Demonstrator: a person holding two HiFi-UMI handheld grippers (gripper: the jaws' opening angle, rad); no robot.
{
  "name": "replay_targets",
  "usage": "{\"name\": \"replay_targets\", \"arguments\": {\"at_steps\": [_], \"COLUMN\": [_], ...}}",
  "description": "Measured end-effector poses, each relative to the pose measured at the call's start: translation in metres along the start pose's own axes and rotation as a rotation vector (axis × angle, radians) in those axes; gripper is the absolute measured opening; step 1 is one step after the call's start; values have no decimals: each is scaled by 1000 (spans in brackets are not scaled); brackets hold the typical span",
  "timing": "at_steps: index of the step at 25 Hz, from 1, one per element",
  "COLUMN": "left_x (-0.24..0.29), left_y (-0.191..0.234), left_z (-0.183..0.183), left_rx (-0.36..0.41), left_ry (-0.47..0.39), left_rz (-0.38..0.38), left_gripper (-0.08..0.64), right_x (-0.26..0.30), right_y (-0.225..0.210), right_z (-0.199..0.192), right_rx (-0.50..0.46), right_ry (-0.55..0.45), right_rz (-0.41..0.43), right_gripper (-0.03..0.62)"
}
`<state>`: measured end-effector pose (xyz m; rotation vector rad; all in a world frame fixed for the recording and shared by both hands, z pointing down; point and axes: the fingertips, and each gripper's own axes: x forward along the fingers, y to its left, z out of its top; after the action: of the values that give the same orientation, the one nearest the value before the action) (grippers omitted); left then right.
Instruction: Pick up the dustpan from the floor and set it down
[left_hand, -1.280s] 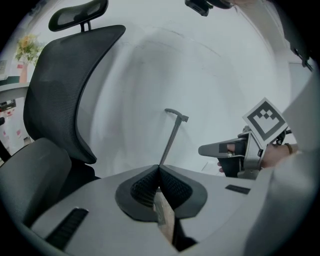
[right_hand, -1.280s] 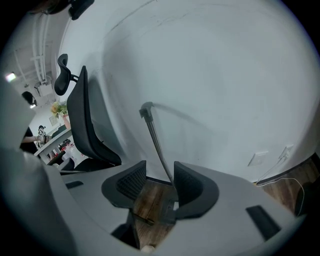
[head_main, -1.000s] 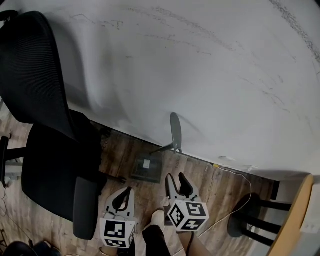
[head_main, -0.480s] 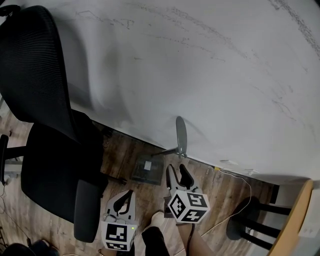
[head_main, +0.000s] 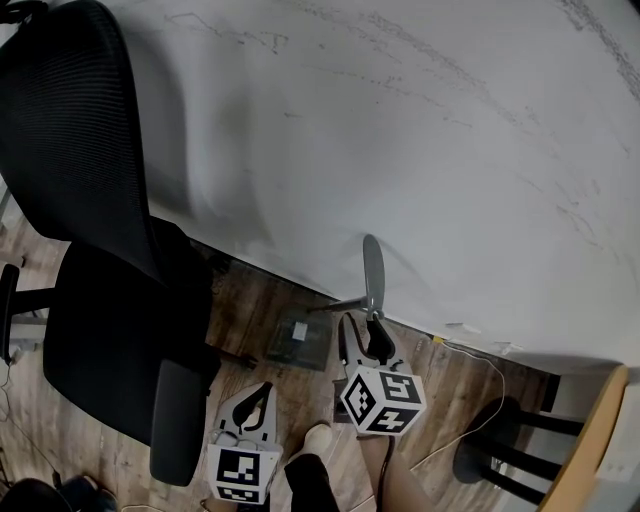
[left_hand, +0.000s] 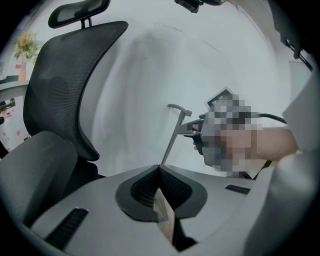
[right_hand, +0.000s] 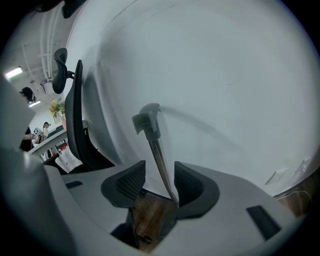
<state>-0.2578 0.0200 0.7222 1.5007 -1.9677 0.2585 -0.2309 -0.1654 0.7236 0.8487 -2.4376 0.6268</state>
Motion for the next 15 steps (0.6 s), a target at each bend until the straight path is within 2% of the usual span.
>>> {"name": "replay_targets", "arguments": {"at_steps": [6, 15], "left_x": [-3, -7], "left_y": [4, 3], "left_z": [-1, -5], "left_rx": [-4, 4], "left_ry": [-3, -7], "left_rz": [11, 4], "left_gripper": [17, 17], "right_x": [7, 13], "right_y": [6, 6], "right_z": [4, 16], "right_rx": [-5, -20], "right_ry": [-10, -55], "right_rz": [2, -42], "right_gripper": [190, 178]}}
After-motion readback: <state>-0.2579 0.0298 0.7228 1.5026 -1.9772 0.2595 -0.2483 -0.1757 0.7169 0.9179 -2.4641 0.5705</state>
